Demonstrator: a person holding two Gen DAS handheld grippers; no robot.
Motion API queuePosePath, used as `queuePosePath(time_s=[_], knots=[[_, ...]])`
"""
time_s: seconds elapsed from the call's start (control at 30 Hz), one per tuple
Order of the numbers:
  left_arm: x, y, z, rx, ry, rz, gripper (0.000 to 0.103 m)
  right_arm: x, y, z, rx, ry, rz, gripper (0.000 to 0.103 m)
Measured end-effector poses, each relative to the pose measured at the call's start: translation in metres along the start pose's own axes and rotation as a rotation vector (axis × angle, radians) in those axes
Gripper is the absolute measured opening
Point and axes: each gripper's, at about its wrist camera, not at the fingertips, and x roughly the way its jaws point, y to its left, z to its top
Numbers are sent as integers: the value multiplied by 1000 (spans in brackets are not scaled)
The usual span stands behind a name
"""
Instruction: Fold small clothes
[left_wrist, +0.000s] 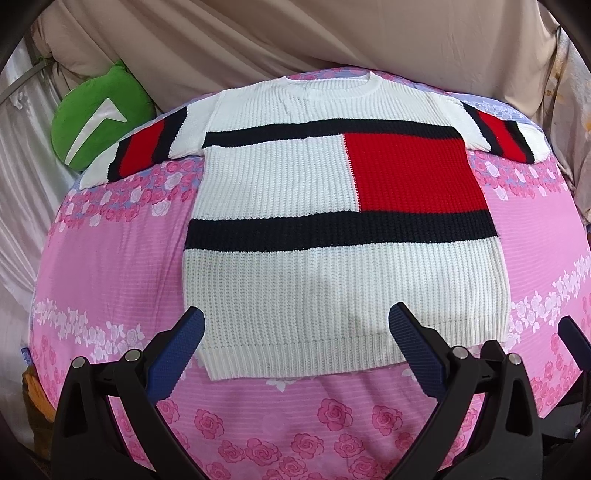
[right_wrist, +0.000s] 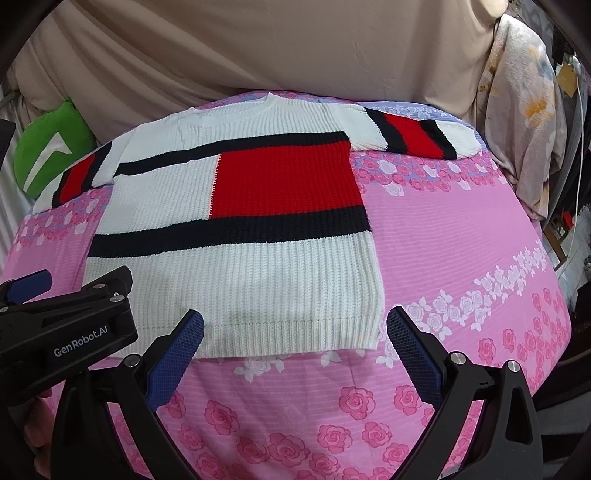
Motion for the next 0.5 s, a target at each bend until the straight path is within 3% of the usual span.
queuePosePath(time_s=[0.27, 0.5], knots=[[3, 14, 3, -20, -1, -25, 98, 5, -2, -1, 25, 17, 31, 97], [20, 35, 24, -84, -29, -9, 98, 3, -63, 8, 90, -49, 85, 93]])
